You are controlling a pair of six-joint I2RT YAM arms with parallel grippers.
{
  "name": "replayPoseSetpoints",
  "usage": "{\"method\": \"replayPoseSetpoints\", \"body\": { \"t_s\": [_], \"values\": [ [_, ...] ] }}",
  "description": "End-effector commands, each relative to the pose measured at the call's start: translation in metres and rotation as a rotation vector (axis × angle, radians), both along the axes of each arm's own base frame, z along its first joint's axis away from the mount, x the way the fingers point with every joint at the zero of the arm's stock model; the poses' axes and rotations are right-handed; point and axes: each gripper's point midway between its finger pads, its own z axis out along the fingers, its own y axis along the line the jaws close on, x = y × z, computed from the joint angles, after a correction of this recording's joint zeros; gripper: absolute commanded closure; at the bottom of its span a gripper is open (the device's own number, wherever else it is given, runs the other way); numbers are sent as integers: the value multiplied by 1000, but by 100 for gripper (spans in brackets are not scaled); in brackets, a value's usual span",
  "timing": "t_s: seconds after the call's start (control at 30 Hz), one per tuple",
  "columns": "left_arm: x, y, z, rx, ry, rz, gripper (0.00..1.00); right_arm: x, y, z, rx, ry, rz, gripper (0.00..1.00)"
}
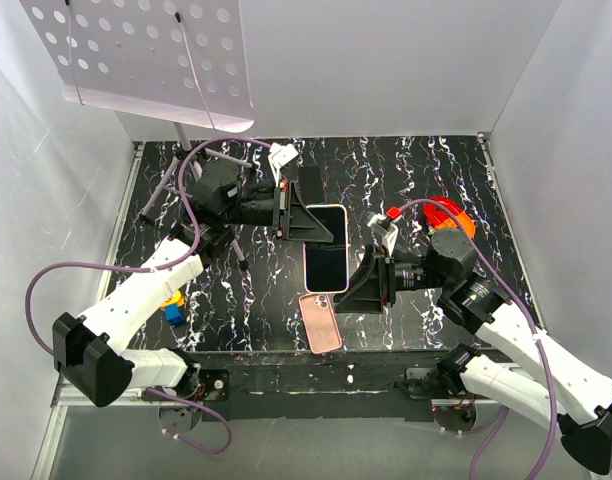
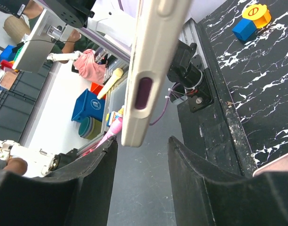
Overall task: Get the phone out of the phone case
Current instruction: Remove the phone case from the phone.
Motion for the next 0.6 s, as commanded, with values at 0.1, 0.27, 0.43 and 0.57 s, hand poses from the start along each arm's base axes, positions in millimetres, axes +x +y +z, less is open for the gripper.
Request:
{"method": "replayPoseSetpoints", "body": {
  "t_s": [0.1,0.27,0.43,0.57],
  "values": [
    [-11,10,29,-60,-77,2,100,5,-1,40,87,-96,-23,46],
    [-13,10,31,-66,-72,-11,100,11,6,41,74,-93,-9,52],
    [-15,11,36,-70,-42,-18,100,4,5,36,78,-141,57,89],
    [-15,7,40,-68,127,-50,100,-7,1,39,118,-353,84,99]
  ]
}}
